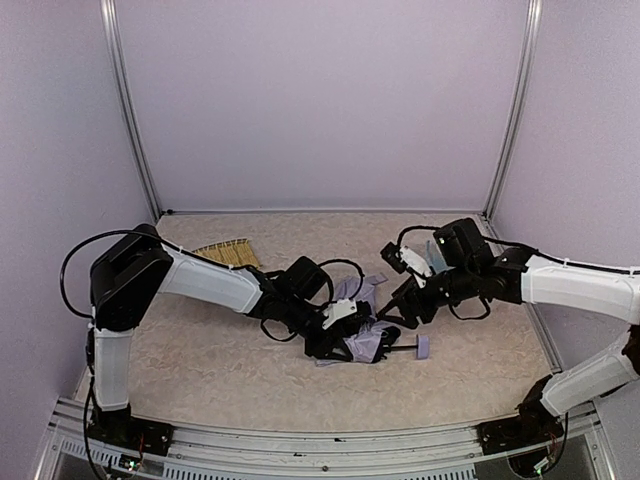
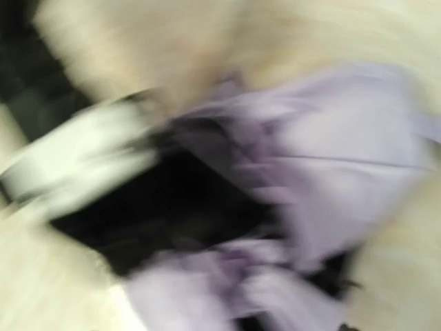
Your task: Put away the umbrella
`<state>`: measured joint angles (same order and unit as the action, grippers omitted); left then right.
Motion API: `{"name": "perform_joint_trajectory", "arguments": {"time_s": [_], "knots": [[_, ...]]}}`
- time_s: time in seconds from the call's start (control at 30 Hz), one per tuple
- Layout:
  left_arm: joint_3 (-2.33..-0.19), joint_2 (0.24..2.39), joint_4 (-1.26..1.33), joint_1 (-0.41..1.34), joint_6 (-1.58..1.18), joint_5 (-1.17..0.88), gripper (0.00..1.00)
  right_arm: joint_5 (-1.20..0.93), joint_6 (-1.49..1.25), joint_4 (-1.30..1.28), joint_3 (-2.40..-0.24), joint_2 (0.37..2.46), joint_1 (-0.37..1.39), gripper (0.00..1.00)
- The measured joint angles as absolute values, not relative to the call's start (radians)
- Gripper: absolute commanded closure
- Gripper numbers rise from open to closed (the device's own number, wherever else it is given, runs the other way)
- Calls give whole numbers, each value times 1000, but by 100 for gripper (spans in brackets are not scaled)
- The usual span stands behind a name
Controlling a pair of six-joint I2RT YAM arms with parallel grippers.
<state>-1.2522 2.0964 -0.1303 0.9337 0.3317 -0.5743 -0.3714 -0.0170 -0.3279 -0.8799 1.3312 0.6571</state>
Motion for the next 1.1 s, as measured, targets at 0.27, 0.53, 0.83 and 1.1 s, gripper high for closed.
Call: {"name": "perform_joint_trajectory", "arguments": {"time_s": [0.27, 0.53, 0.83, 1.1], "knots": [[-1291, 2127, -170, 904, 319, -666, 85, -35, 207, -243, -765, 1288, 1023, 0], [-1327, 2149, -211, 890, 321, -712, 84, 194, 424, -155, -776, 1500, 1045, 0], [-1349, 2168, -233, 870, 336, -778, 83, 227, 500, -131, -831, 1666, 1046, 33], [-1340, 2162, -222, 857, 358, -826, 45, 190, 512, -163, -847, 1689, 1061, 72]]}}
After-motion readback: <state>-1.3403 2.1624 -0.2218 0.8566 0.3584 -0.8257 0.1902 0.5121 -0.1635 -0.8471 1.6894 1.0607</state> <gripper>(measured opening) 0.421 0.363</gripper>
